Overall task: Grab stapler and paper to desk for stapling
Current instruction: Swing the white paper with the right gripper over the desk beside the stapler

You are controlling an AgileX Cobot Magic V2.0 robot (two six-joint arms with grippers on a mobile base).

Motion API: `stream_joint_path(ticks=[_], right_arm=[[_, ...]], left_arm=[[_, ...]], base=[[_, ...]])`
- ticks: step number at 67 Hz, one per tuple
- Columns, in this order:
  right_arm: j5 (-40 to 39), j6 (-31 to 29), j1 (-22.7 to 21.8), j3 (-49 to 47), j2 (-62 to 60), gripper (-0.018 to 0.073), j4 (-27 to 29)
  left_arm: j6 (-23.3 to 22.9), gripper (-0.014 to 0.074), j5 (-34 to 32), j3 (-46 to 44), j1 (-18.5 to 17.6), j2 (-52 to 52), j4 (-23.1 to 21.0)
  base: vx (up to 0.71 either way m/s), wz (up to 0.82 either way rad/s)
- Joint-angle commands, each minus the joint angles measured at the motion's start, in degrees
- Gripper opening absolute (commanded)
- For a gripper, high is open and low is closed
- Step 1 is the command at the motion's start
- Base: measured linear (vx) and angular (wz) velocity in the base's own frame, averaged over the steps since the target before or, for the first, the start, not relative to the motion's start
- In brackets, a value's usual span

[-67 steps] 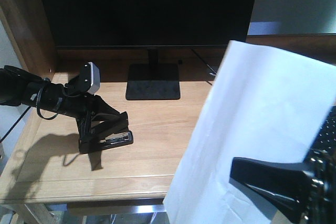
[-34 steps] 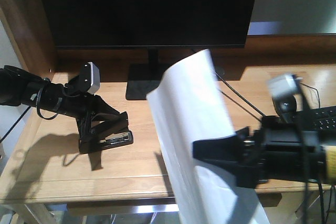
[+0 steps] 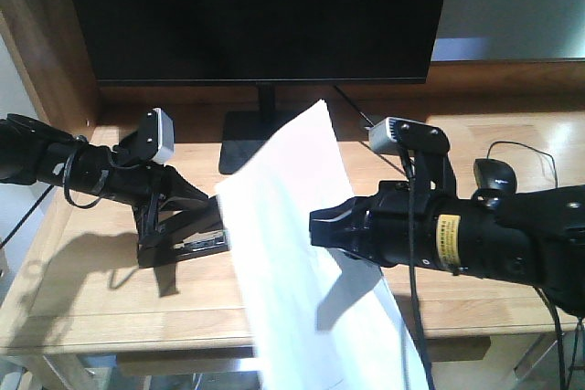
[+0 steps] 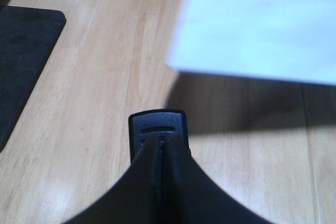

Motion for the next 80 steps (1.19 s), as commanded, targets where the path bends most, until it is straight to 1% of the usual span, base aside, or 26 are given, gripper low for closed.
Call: stream_joint_path(ticks=[1,5,11,21,32,44,53,71,80], right_arm=[[5.6,-0.6,0.0,-1.8,1.7,-0.0002,1.9],[9.0,-0.6,0.0,-1.8,4.2,-0.0002,3.0],[12.0,-0.6,0.0,-1.8,7.2,-0.0002,4.5],[13.4,-0.6,0.0,-2.5,10.6,-0.0002,4.0],[9.2,-1.0,0.0,-5.4,11.2,-0.0002,3.9],[10.2,-1.0,0.0,-9.4,12.1,-0.0002,4.3],[9.7,-0.9,0.0,-11.7,15.0,-0.0002,6.4],[5.8,-0.9,0.0,-16.3,19.5,-0.0002,10.1],[3.4,-1.0,0.0,-17.9,20.7,-0.0002,10.6]], left_arm=[[-0.2,-0.0006,1.7,-1.6,-0.2,-3.1,-3.0],[-0.2,-0.0006,1.7,-1.6,-0.2,-3.1,-3.0],[-0.2,-0.0006,1.7,-1.6,-0.2,-3.1,-3.0],[-0.2,-0.0006,1.7,-1.6,-0.2,-3.1,-3.0],[-0.2,-0.0006,1.7,-1.6,-0.2,-3.1,-3.0],[-0.2,-0.0006,1.7,-1.6,-0.2,-3.1,-3.0],[-0.2,-0.0006,1.7,-1.6,-0.2,-3.1,-3.0],[-0.2,-0.0006,1.7,-1.6,-0.2,-3.1,-3.0],[-0.2,-0.0006,1.7,-1.6,-0.2,-3.1,-3.0]], base=[[0.00,0.00],[0.00,0.00],[0.00,0.00],[0.00,0.00],[0.00,0.00],[0.00,0.00],[0.00,0.00],[0.00,0.00],[0.00,0.00]])
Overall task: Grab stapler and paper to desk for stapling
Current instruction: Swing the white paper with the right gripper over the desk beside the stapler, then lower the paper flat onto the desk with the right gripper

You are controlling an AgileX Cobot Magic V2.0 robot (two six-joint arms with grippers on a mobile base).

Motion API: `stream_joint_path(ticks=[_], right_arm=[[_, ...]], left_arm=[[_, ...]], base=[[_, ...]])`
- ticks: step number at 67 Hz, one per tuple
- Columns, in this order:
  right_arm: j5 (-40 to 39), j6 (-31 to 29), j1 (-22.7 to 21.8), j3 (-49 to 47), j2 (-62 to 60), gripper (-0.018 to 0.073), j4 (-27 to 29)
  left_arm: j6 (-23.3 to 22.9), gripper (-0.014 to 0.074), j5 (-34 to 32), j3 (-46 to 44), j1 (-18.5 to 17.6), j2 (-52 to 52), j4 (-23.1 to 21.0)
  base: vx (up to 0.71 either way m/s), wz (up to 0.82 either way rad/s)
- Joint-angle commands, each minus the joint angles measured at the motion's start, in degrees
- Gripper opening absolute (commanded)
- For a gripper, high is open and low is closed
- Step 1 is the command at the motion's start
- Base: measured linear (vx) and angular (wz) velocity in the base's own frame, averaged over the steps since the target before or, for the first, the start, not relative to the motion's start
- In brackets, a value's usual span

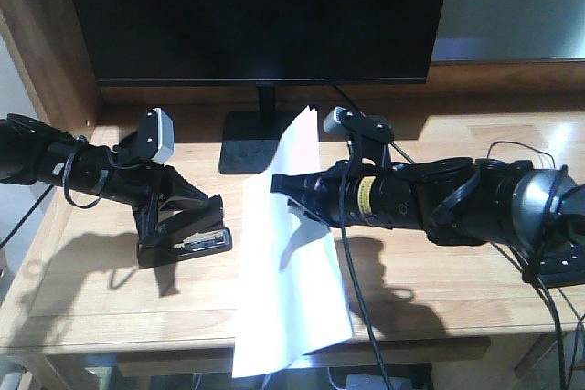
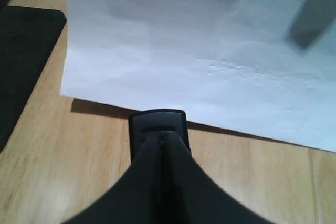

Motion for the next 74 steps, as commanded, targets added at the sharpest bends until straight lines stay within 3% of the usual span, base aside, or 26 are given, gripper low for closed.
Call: stream_joint_path(ticks=[1,20,47,74], right_arm=[[-2.8,-0.6,0.0,-2.9,-1.7,-0.0002,1.3],[-5.8,-2.0,0.0,-4.4,0.2,-0.0002,5.9],[-11.5,-13.4,0.0,-4.4,0.2,-0.0002,19.2],[-11.1,-15.1,0.0,-4.4,5.8,-0.0002,22.3]], left_arm=[[-0.2,-0.0006,1.7,-1.6,-0.2,-3.1,-3.0],[-0.2,-0.0006,1.7,-1.6,-0.2,-3.1,-3.0],[-0.2,-0.0006,1.7,-1.6,-0.2,-3.1,-3.0],[-0.2,-0.0006,1.7,-1.6,-0.2,-3.1,-3.0]], base=[[0.00,0.00],[0.00,0.00],[0.00,0.00],[0.00,0.00]])
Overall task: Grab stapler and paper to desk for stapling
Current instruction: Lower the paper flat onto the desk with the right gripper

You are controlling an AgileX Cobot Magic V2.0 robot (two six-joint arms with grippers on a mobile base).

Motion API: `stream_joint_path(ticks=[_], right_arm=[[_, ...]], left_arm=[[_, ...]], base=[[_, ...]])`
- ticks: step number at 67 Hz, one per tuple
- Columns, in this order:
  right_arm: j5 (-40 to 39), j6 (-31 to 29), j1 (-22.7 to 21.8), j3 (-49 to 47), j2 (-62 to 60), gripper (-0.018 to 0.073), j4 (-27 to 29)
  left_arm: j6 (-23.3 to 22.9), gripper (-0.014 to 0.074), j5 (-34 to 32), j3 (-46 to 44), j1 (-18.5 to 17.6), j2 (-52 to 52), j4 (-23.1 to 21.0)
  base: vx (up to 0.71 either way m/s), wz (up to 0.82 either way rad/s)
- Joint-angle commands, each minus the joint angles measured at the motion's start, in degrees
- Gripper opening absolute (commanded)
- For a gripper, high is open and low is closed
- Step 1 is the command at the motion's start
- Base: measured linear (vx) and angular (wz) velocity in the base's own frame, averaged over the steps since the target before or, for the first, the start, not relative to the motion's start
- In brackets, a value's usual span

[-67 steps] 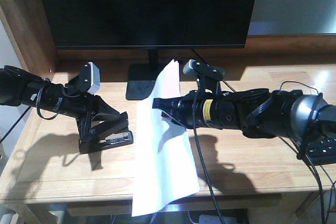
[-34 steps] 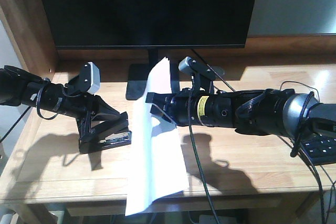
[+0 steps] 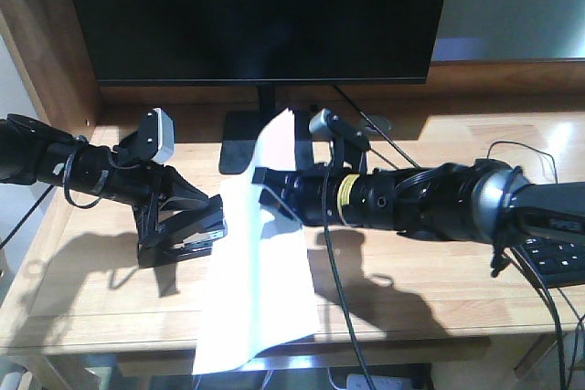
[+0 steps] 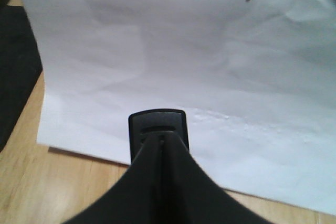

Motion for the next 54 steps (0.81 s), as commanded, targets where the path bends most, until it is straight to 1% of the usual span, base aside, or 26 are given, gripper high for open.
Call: stream_joint_path(ticks=[1,9,13,16,29,35,45,50,54], right_arm=[[-2.1,-0.9,-0.1,-1.6,-1.4,-0.0002,1.4],[-1.9,-1.3,-0.1,-1.6,0.0,-0.0002,2.0],[-1.9,-2.5,-0.1,-1.6,0.7,-0.0002,3.5],[-1.9,-3.6,-0.1,-1.6,1.4,-0.0002,5.1],[-2.8,-11.4,-0.1,-2.9,4.5,-0.0002,15.3],[-3.0,-12.9,-0.1,-4.2,6.3,-0.0002,17.4],[-2.9,-13.2,-0.1,-6.1,9.4,0.0002,17.1],[-3.2,-13.5,-0.1,-6.9,10.5,0.0025,14.2],[-3.0,-13.5,-0.1,-7.1,10.8,0.0063,12.6]], left_arm=[[-0.2,-0.0006,1.7,-1.6,-0.2,-3.1,-3.0],[-0.2,-0.0006,1.7,-1.6,-0.2,-3.1,-3.0],[-0.2,-0.0006,1.7,-1.6,-0.2,-3.1,-3.0],[-0.2,-0.0006,1.7,-1.6,-0.2,-3.1,-3.0],[-0.2,-0.0006,1.7,-1.6,-0.2,-3.1,-3.0],[-0.2,-0.0006,1.7,-1.6,-0.2,-3.1,-3.0],[-0.2,-0.0006,1.7,-1.6,-0.2,-3.1,-3.0],[-0.2,-0.0006,1.7,-1.6,-0.2,-3.1,-3.0],[-0.2,-0.0006,1.7,-1.6,-0.2,-3.1,-3.0]], base=[[0.00,0.00],[0.00,0.00],[0.00,0.00],[0.00,0.00],[0.00,0.00],[0.00,0.00],[0.00,0.00],[0.00,0.00],[0.00,0.00]])
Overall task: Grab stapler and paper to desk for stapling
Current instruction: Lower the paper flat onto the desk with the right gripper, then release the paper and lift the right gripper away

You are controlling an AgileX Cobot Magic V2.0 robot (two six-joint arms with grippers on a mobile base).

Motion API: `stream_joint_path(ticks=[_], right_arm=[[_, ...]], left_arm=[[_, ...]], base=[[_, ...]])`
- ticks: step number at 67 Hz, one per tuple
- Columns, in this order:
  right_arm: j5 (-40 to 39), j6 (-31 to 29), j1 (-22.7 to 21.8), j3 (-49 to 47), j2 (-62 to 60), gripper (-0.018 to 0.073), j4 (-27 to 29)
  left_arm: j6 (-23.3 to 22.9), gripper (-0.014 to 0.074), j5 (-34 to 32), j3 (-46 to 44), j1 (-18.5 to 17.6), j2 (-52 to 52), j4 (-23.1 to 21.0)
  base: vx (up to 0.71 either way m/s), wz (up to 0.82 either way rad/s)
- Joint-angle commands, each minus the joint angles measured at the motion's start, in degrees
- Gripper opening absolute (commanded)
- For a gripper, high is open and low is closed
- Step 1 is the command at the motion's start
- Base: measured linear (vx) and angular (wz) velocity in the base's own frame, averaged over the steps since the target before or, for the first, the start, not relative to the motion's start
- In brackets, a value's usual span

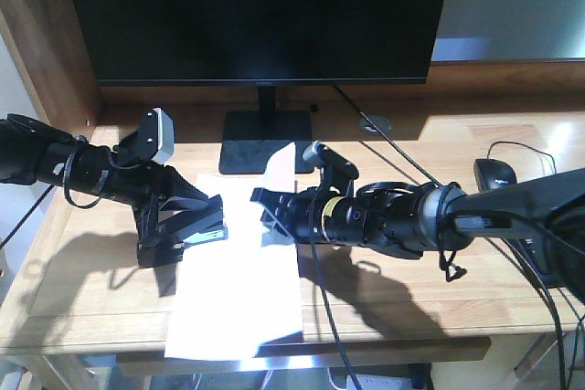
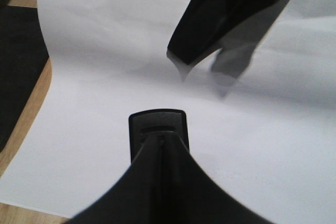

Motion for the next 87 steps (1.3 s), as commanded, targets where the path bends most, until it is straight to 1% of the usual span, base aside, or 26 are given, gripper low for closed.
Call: stream_joint_path(ticks=[1,9,18,25,30,35,40,46,55,63,75,78,87], right_arm=[[-3.0,-1.0,-0.1,-1.9,-2.5,0.0068,-2.1],[-0.8,-2.2,-0.1,-1.9,-2.6,0.0194,-2.5],[2.5,-5.4,-0.1,-1.9,-2.6,0.0401,-3.1],[5.5,-7.4,-0.1,-1.9,-2.8,0.0535,-3.2],[9.1,-9.4,-0.1,-1.9,-3.4,0.0603,-3.2],[13.6,-11.8,-0.1,-1.9,-4.3,0.0644,-3.2],[17.7,-14.6,-0.1,-1.9,-5.4,0.0656,-3.2],[22.7,-19.4,-0.1,-1.9,-7.3,0.0652,-3.4],[26.2,-25.8,-0.1,-1.6,-11.3,0.0644,-3.4],[29.2,-28.5,-0.1,-1.6,-15.5,0.0633,-3.4],[32.7,-31.0,-0.1,-1.3,-22.3,0.0622,-3.8],[32.8,-31.9,-0.1,-0.7,-24.3,0.0619,-4.3],[33.0,-32.1,-0.1,2.2,-30.8,0.0612,-6.9]], left_arm=[[-0.2,-0.0006,1.7,-1.6,-0.2,-3.1,-3.0],[-0.2,-0.0006,1.7,-1.6,-0.2,-3.1,-3.0],[-0.2,-0.0006,1.7,-1.6,-0.2,-3.1,-3.0],[-0.2,-0.0006,1.7,-1.6,-0.2,-3.1,-3.0],[-0.2,-0.0006,1.7,-1.6,-0.2,-3.1,-3.0],[-0.2,-0.0006,1.7,-1.6,-0.2,-3.1,-3.0],[-0.2,-0.0006,1.7,-1.6,-0.2,-3.1,-3.0],[-0.2,-0.0006,1.7,-1.6,-0.2,-3.1,-3.0],[-0.2,-0.0006,1.7,-1.6,-0.2,-3.1,-3.0],[-0.2,-0.0006,1.7,-1.6,-0.2,-3.1,-3.0],[-0.2,-0.0006,1.7,-1.6,-0.2,-3.1,-3.0],[-0.2,-0.0006,1.7,-1.6,-0.2,-3.1,-3.0],[-0.2,-0.0006,1.7,-1.6,-0.2,-3.1,-3.0]], base=[[0.00,0.00],[0.00,0.00],[0.00,0.00],[0.00,0.00],[0.00,0.00],[0.00,0.00],[0.00,0.00],[0.00,0.00],[0.00,0.00],[0.00,0.00],[0.00,0.00],[0.00,0.00],[0.00,0.00]])
